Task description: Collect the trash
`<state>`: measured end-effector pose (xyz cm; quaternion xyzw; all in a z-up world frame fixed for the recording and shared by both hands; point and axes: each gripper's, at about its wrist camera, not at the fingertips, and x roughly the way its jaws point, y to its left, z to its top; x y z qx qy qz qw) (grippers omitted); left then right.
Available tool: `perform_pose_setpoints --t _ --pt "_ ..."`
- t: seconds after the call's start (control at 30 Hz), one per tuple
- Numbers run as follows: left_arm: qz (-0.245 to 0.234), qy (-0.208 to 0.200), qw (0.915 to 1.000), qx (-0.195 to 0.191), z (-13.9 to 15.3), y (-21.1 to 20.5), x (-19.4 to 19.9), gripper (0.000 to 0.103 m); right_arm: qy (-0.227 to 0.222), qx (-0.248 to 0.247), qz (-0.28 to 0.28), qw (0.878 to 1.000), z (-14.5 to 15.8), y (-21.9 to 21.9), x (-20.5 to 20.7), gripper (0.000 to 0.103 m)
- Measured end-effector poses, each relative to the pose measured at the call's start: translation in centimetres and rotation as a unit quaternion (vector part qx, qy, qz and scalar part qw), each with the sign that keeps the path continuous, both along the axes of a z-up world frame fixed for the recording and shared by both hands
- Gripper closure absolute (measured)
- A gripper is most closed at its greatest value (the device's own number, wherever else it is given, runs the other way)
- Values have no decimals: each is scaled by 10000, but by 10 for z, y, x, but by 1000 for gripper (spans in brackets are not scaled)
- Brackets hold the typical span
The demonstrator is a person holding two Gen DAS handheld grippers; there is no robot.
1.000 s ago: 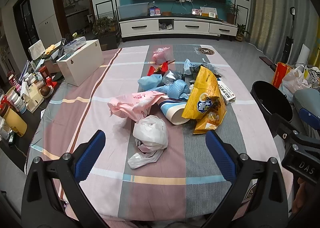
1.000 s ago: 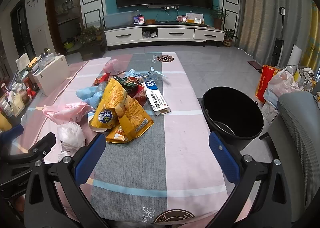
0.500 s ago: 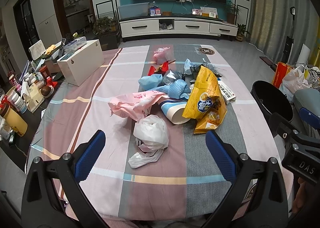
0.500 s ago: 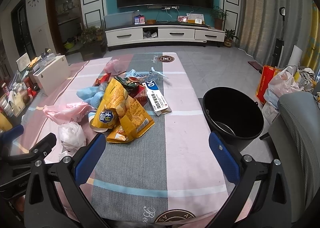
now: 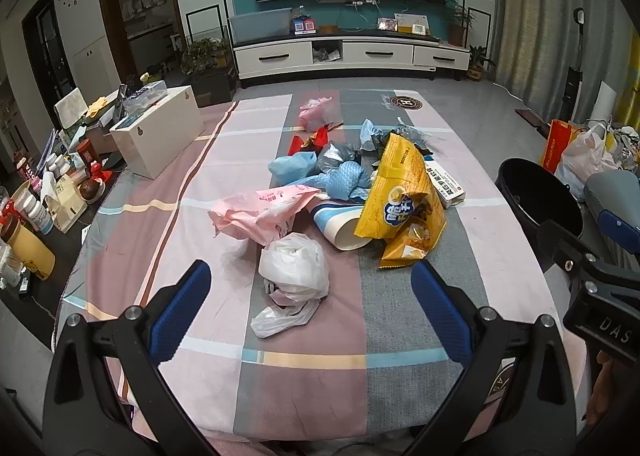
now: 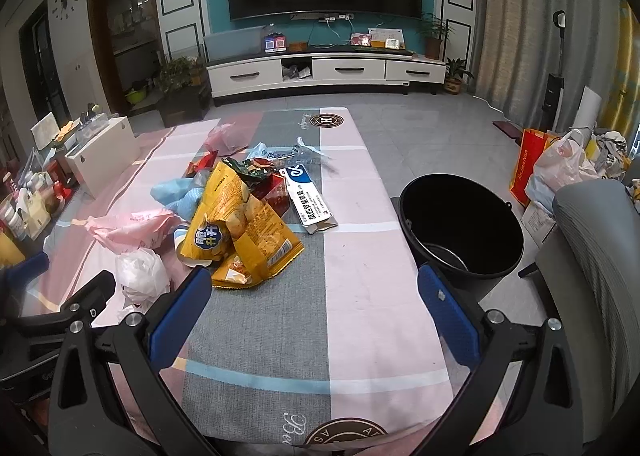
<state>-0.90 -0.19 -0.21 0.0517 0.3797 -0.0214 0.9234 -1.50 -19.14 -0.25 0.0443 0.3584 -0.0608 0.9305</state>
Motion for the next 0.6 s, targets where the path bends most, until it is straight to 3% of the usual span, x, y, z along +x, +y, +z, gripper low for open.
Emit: perform_pose_setpoints --t 0.6 --pt "-96 10 9999 55 5 -15 2 3 -31 51 -77 10000 1 -9 -3 2"
